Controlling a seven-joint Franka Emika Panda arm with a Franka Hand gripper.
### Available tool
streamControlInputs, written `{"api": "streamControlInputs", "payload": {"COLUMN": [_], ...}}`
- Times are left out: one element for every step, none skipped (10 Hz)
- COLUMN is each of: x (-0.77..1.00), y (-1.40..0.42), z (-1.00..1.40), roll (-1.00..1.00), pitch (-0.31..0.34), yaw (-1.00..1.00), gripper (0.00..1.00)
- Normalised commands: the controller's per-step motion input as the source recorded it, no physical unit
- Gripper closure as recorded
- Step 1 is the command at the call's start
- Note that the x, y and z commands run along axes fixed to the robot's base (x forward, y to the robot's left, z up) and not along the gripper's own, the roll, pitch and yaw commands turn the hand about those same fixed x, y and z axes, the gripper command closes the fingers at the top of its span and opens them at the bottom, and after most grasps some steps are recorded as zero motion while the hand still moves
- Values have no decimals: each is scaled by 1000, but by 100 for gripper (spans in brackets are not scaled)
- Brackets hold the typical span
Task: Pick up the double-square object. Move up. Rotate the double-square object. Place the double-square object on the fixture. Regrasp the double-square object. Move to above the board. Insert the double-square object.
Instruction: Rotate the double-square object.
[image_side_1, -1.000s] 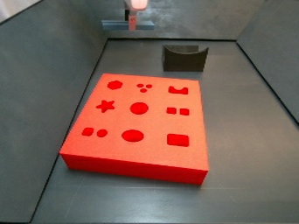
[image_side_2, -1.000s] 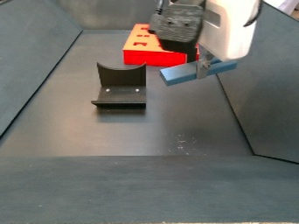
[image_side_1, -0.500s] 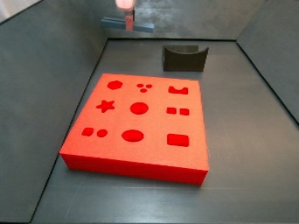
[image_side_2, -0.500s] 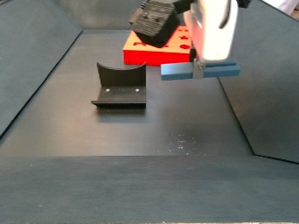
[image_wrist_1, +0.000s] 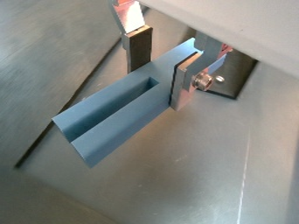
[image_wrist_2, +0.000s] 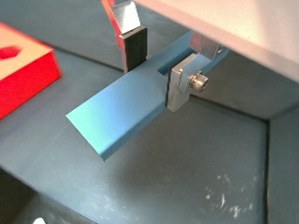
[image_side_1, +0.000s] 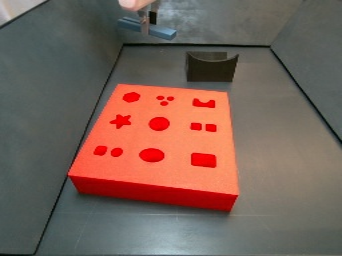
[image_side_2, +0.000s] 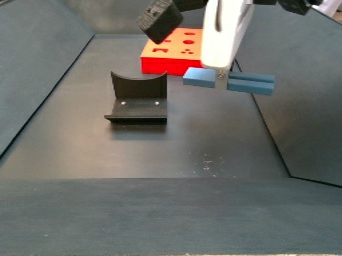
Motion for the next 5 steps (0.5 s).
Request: {"api": "streamControlInputs", "payload": {"x": [-6,-6,-6,-6,-7], "y": [9,10,10,10,10], "z": [-3,-3,-3,-3,-3], "roll": [-5,-6,-6,-6,-7], "pitch": [-9,-9,-10,-10,-11], "yaw": [-1000,-1000,-1000,-1000,-1000], "gripper": [100,100,100,100,100]}}
